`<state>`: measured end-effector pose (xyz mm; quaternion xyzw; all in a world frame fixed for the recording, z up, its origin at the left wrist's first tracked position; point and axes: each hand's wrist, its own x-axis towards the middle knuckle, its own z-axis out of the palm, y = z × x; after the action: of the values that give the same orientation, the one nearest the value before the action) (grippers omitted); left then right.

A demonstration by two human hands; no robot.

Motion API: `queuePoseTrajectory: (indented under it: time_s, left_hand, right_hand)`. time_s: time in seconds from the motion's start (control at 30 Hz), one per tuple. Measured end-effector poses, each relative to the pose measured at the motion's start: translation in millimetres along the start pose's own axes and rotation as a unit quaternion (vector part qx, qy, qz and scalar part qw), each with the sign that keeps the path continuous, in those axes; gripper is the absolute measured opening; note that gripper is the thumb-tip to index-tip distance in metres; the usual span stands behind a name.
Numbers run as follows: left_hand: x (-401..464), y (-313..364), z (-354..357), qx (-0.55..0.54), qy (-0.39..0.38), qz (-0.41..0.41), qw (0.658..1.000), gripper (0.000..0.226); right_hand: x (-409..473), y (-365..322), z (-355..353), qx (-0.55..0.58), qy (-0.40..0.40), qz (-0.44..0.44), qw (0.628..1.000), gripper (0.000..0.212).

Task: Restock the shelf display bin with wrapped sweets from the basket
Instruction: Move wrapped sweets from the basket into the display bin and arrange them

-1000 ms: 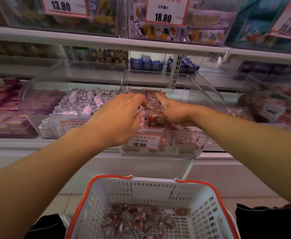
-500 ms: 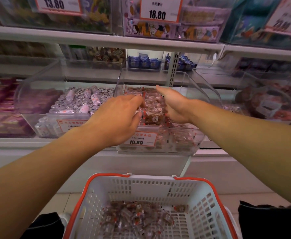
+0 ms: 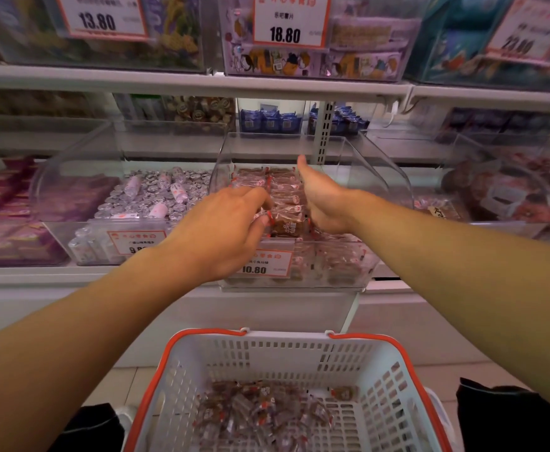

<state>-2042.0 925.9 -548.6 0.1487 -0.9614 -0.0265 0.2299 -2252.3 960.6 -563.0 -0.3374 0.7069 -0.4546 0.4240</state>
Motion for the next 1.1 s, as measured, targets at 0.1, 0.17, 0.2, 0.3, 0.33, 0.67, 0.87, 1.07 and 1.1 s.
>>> queuePoseTrajectory:
  time_s: [0.1,0.17,0.2,0.3,0.33,0.67,0.87,1.07,1.1]
  left_hand:
    - [0.0,-0.3,0.4,-0.001,-0.004,0.004,1.000,0.021]
    - [-0.3,1.9,-1.9,-0.008,-0.002,0.004,1.000,0.021]
    - [-0.8,3.0,-3.9,-0.008,0.008,0.006,1.000,0.021]
    - [-8.8,7.6,-9.2,0.005,0.096,0.074,0.993,0.020]
    - [-13.5,9.4,-8.0,0.011,0.126,0.113,0.985,0.019]
    - [-151.2,-1.9,181.2,0.036,-0.344,-0.166,0.923,0.034]
    - [-250.8,2.6,287.0,-0.263,-0.278,-0.508,0.772,0.061]
    - [-251.1,-14.9,333.0,-0.259,-0.212,-0.589,0.736,0.100]
    - [-253.5,-15.2,339.4,-0.263,-0.198,-0.581,0.745,0.103]
  right_hand:
    - [-2.8,-2.8,-5.1,0.059,-0.033,0.014,0.998,0.086]
    - [-11.3,-6.6,-7.9,0.027,-0.020,0.024,0.999,0.085]
    - [-18.6,-9.1,-7.8,-0.029,0.019,0.008,0.999,0.082]
    - [-52.0,-9.0,0.7,-0.192,0.227,-0.214,0.930,0.058]
    - [-68.5,-2.6,4.5,-0.196,0.303,-0.334,0.871,0.047]
    - [-110.0,307.6,78.9,-0.340,0.081,0.007,0.937,0.019]
    - [-106.5,413.3,76.2,-0.227,0.082,0.340,0.909,0.126]
    - [-63.2,440.4,83.3,-0.187,0.232,0.261,0.918,0.094]
    - [-58.8,442.4,83.1,-0.178,0.251,0.258,0.916,0.090]
